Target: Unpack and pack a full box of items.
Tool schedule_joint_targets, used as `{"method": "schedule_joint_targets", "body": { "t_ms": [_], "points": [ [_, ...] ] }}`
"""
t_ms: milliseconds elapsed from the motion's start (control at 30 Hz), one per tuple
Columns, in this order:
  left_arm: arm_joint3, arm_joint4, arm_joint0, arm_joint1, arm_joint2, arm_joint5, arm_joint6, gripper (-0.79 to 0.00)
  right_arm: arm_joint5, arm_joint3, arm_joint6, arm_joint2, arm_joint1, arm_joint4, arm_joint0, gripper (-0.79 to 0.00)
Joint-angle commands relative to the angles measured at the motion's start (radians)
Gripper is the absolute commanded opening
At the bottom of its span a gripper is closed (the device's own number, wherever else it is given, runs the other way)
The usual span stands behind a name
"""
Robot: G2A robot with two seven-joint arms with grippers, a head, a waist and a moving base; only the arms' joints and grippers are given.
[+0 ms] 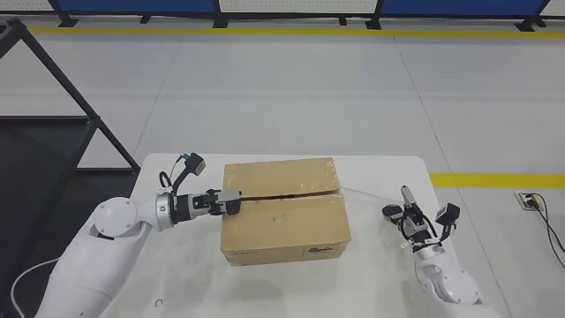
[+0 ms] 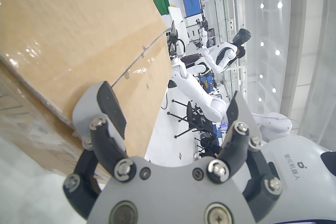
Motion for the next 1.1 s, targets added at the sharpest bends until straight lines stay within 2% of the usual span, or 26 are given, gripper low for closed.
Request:
{"method": "schedule_joint_targets", "body": {
  "t_ms": [0, 133, 367, 567, 733, 1067],
  "points": [
    [-0.005, 0.001, 0.003, 0.001, -0.004, 0.001, 0.0, 0.0, 0.009, 0.003, 0.002, -0.003, -0.003, 0.002, 0.008, 0.0],
    [-0.013, 0.002, 0.008, 0.001, -0.011, 0.003, -0.001, 0.0, 0.018, 0.015, -0.027, -0.006, -0.012, 0.014, 0.019, 0.0],
    [-0.022, 0.006, 0.015, 0.002, -0.02, 0.003, 0.0, 0.0, 0.131, 0.059, -0.014, -0.031, -0.033, 0.077, 0.061, 0.0],
    [-0.021, 0.005, 0.02, 0.001, -0.026, -0.001, 0.0, 0.0, 0.116, 0.082, -0.027, -0.037, -0.046, 0.092, 0.073, 0.0],
    [-0.019, 0.011, 0.02, 0.0, -0.027, -0.001, 0.0, 0.0, 0.051, 0.096, -0.031, -0.035, -0.058, 0.114, 0.079, 0.0],
    [0.001, -0.008, 0.02, -0.009, -0.035, 0.017, 0.078, 0.0, 0.056, 0.169, 0.009, -0.03, -0.072, 0.127, 0.128, 0.0]
  ]
}}
